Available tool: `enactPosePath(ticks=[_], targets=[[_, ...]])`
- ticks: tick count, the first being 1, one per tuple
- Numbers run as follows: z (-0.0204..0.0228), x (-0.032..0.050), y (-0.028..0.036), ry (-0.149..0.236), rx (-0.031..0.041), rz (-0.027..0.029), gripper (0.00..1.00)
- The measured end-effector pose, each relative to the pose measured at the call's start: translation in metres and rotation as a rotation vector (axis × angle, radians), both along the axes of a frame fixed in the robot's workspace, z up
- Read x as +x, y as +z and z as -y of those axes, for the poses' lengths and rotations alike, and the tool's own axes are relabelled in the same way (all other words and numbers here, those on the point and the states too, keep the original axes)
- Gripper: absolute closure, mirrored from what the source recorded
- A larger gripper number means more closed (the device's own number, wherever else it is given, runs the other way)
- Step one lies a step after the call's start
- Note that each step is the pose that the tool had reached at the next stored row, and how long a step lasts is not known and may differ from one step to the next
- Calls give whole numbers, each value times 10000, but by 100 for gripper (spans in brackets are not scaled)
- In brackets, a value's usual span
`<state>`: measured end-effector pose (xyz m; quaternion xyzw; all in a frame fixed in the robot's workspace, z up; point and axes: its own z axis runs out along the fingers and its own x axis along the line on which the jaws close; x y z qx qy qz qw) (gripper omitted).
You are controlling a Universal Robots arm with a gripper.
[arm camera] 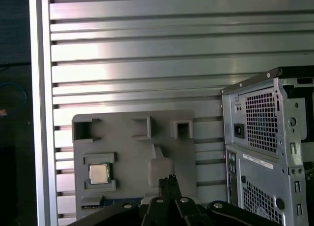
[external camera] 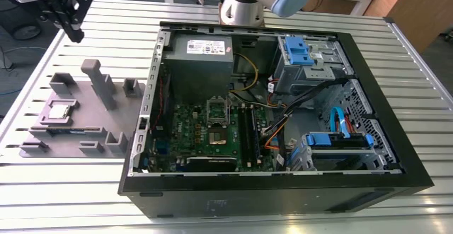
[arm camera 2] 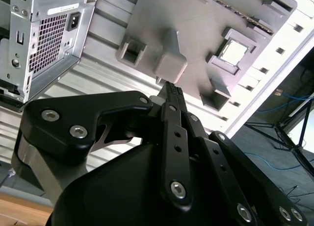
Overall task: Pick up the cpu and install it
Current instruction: 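Reach for the cpu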
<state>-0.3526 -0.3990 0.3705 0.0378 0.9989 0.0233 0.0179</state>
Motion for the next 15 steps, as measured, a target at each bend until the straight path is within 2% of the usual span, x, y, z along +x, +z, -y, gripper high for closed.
enactPosePath(ticks=[15], targets=[[0,-171,-90,0,0,0,89]])
